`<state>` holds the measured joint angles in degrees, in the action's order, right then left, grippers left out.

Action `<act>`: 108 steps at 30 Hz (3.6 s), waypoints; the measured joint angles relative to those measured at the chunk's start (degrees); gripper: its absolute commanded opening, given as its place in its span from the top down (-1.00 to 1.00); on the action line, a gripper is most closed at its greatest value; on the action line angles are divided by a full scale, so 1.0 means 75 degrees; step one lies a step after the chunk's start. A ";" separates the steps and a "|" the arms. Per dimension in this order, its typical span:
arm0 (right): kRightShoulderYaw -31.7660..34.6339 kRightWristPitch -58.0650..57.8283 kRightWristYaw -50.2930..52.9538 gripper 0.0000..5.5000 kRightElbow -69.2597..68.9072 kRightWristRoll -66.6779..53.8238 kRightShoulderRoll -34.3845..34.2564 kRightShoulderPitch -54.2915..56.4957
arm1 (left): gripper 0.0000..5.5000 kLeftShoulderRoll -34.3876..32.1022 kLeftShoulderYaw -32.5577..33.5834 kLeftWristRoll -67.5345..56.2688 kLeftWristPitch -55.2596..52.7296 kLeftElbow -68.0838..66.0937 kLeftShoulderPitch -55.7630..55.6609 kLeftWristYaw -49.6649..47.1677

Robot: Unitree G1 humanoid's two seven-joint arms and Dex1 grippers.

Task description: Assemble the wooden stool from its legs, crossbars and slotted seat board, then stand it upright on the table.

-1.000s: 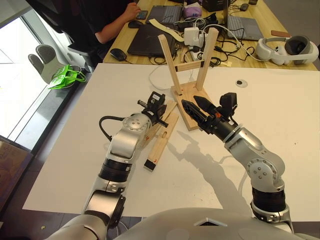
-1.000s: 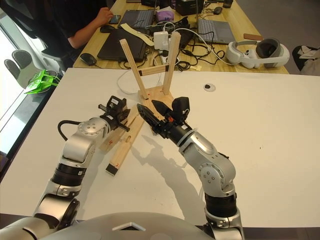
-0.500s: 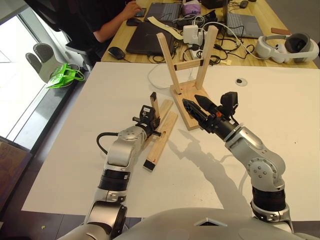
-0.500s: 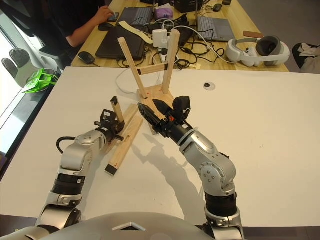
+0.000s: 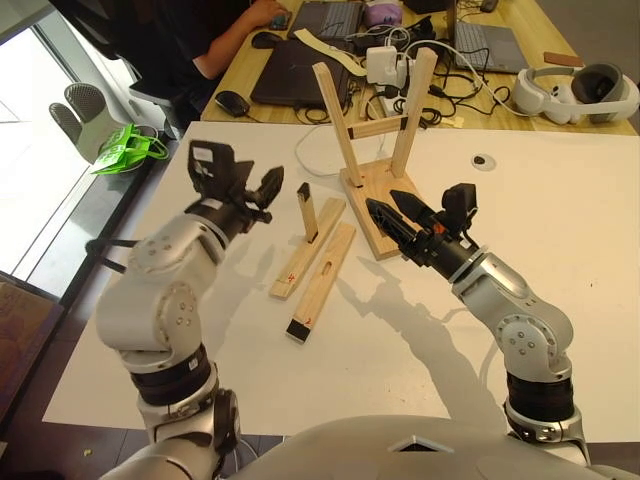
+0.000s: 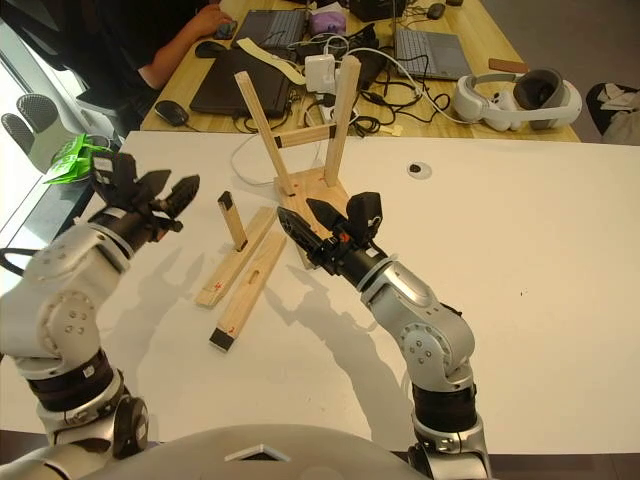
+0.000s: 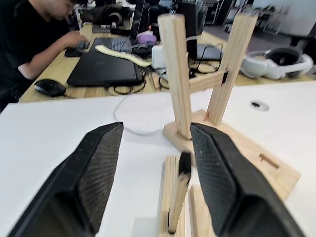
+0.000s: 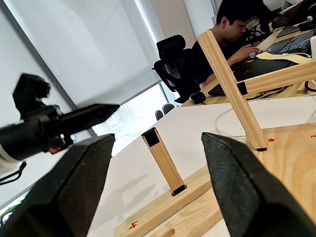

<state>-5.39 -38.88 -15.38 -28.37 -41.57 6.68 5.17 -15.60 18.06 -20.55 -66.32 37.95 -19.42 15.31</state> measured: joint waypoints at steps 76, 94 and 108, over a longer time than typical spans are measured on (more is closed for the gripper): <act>0.0022 0.0181 -0.0163 -0.18 0.0468 0.0337 -0.0136 0.0445 | 0.09 0.0513 -0.1348 0.1653 0.2121 -0.3501 -0.1547 -0.2175; 0.0153 0.0162 -0.0174 -0.18 0.0472 0.0334 -0.0105 0.0452 | 0.09 0.0554 -0.2204 0.0088 0.1142 -0.1368 0.0461 -0.0686; 0.0173 0.0162 -0.0174 -0.18 0.0447 0.0337 -0.0074 0.0482 | 0.09 -0.0538 -0.1763 0.1398 0.1696 -0.2921 0.1198 -0.0968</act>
<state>-4.09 -37.66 -16.69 -25.02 -39.04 6.12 8.79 -19.63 4.84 -10.07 -53.60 16.04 -10.43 8.05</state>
